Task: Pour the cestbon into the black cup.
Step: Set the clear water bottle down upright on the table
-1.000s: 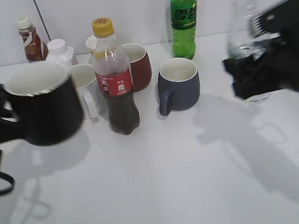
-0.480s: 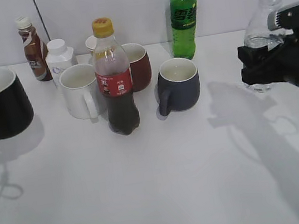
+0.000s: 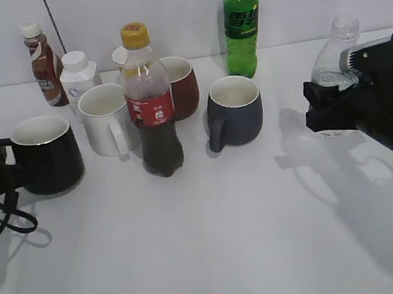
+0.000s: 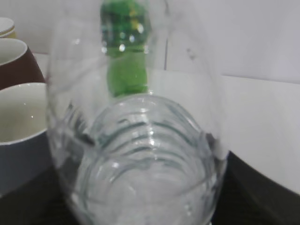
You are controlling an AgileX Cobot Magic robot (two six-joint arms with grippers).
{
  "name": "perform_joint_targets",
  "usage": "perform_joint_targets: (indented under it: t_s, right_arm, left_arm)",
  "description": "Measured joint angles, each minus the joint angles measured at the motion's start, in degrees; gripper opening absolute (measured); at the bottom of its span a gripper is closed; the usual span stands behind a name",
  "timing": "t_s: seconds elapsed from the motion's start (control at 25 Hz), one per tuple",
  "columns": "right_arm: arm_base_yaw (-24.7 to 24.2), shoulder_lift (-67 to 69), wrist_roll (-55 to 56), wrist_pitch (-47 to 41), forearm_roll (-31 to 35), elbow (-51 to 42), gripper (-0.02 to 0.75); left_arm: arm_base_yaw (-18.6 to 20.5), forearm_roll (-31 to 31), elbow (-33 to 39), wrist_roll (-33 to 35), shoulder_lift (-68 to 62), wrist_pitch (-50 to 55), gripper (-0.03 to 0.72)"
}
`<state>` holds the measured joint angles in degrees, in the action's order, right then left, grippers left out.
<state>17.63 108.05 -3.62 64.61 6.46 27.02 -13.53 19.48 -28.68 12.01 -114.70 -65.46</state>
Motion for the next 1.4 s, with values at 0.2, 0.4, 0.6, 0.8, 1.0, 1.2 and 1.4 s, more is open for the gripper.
perform_joint_targets:
  t_s: [0.2, 0.4, 0.6, 0.8, 1.0, 1.2, 1.4]
  right_arm:
    - [0.0, 1.9, 0.1, 0.6, 0.0, 0.0, 0.487]
    - [0.0, 4.6, 2.0, 1.9, 0.0, 0.0, 0.487]
    - [0.0, 6.6, 4.3, 2.2, -0.9, 0.0, 0.487]
    - [0.0, 6.6, 4.8, 2.3, -1.6, 0.0, 0.487]
    - [0.0, 6.6, 4.8, 2.3, -1.6, 0.0, 0.487]
    - [0.0, 6.6, 6.1, 2.3, -1.7, 0.0, 0.487]
    - [0.0, 6.6, 6.6, 2.3, -2.1, 0.0, 0.487]
  left_arm:
    - [0.1, -2.9, -2.0, -2.3, -2.6, -1.0, 0.054]
    - [0.1, -3.5, -2.1, -3.5, -4.1, -3.1, 0.053]
    - [0.1, -3.6, -2.1, -3.7, -4.3, -3.4, 0.060]
    - [0.1, -3.7, -0.2, -3.7, -4.3, -3.5, 0.081]
    - [0.1, -3.9, 1.5, -3.9, -4.3, -4.1, 0.095]
    - [0.1, -4.1, 2.9, -3.9, -4.3, -4.3, 0.143]
    - [0.1, -4.4, 4.6, -3.9, -4.3, -4.2, 0.225]
